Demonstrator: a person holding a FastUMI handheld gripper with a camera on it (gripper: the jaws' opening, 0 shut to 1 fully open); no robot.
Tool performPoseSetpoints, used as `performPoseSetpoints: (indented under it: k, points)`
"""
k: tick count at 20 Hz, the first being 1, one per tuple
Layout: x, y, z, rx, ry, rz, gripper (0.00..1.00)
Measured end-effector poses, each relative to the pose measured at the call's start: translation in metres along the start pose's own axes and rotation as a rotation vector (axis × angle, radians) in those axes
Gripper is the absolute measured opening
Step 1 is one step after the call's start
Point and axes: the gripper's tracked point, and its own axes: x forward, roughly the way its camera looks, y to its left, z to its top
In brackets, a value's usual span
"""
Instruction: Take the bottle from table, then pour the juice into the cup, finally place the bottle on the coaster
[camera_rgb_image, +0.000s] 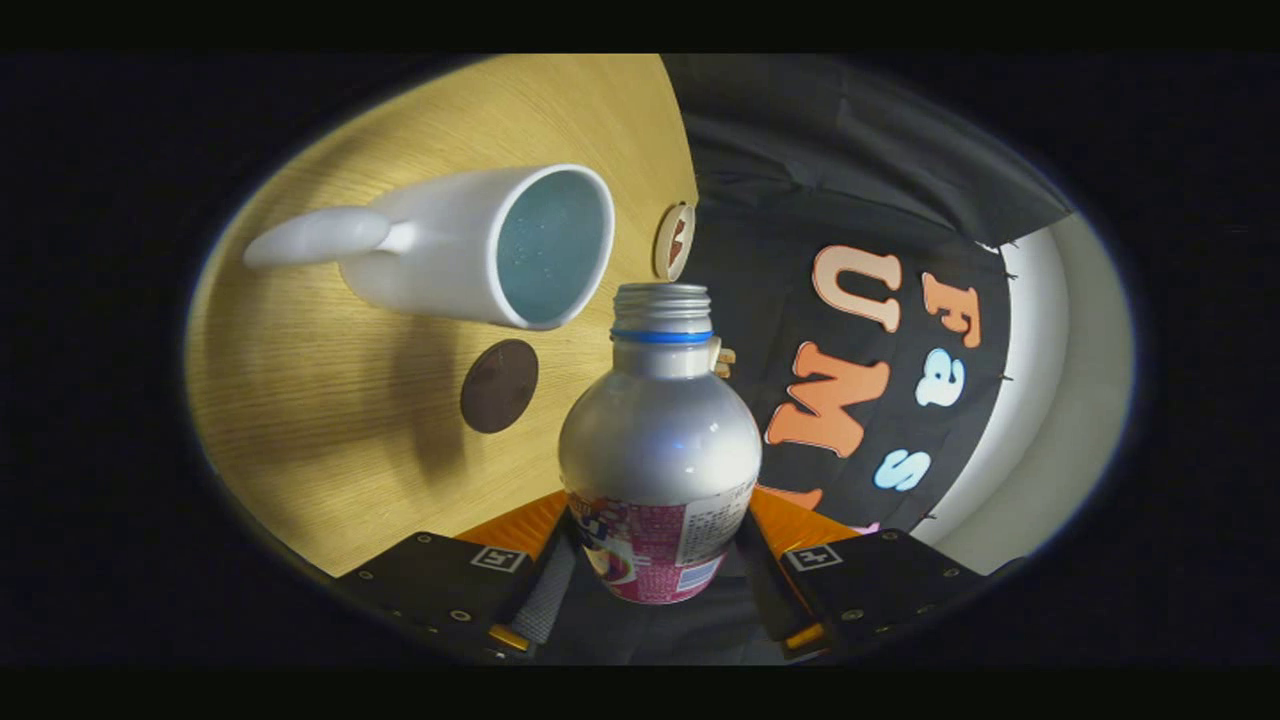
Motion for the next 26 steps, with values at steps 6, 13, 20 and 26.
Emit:
performPoseSetpoints:
  k: [6,13,20,26]
  points:
    - [-0.004,-0.006,0.005,-0.039,-0.015,0.007,0.78]
    - [-0.004,-0.010,0.002,-0.061,-0.006,0.005,0.79]
    - [-0.005,-0.011,0.001,-0.078,-0.008,0.008,0.79]
    - [-0.005,-0.011,0.000,-0.093,-0.007,0.010,0.78]
